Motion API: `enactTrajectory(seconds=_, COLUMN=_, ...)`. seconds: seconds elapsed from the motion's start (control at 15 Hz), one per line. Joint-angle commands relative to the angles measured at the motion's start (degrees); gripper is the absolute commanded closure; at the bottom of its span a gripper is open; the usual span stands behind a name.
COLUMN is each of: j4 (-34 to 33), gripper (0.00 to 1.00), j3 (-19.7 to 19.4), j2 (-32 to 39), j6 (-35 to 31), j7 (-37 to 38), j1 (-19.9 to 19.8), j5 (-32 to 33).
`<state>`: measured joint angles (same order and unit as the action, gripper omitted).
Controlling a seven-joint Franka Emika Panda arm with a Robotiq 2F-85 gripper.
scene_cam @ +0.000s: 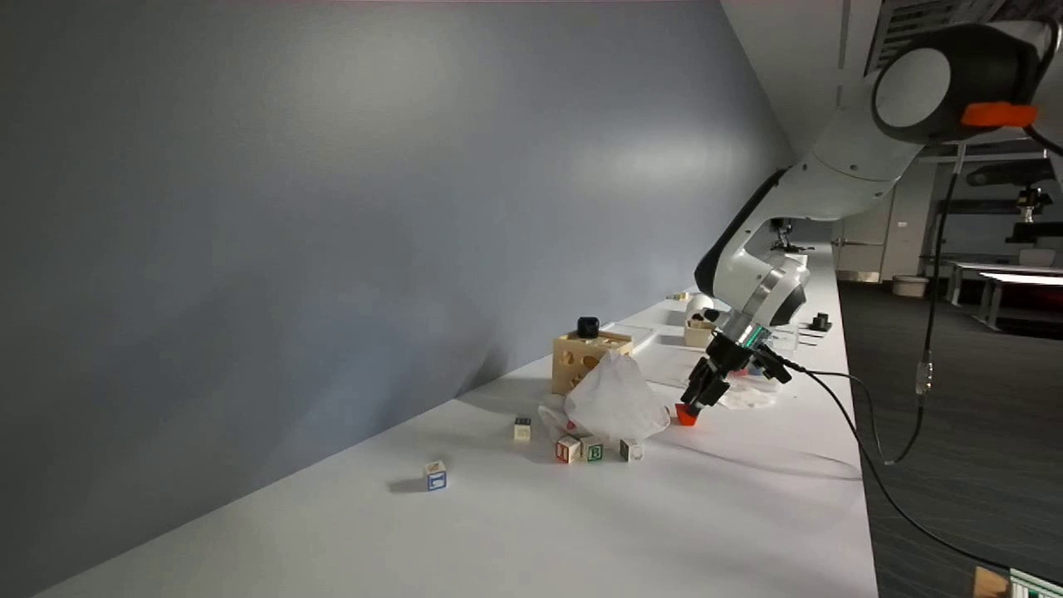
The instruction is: Put the orange block in the white plastic bag.
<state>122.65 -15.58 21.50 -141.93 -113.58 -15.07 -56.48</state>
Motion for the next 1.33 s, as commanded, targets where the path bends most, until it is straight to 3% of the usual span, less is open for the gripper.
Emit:
enactTrajectory(seconds=0.0, j4=-1.4, gripper=0.62, j3=2.6, j2=0.9, j6=0.5, j7=1.3, j1=-2.3, j5=2.0)
enactTrajectory(seconds=0.2, j4=-0.1, gripper=0.81, j3=3.2, j2=-1.2, j6=-0.6, j7=1.9, j1=-2.0, j5=2.6)
enactTrajectory(seconds=0.4, j4=4.2, gripper=0.81, j3=1.0, j2=-7.0, j6=-3.4, j7=13.9, j1=0.8, j5=10.3)
enactTrajectory(seconds=0.6, j4=7.3, gripper=0.81, j3=2.7, j2=-15.1, j6=2.2, j7=20.0, j1=0.0, j5=16.2)
enactTrajectory(seconds=1.0, j4=8.9, gripper=0.81, j3=6.9, j2=-22.5, j6=10.3, j7=22.1, j1=3.1, j5=9.3)
enactTrajectory(seconds=1.27, j4=10.2, gripper=0.81, j3=8.3, j2=-23.1, j6=9.6, j7=24.0, j1=6.1, j5=7.2)
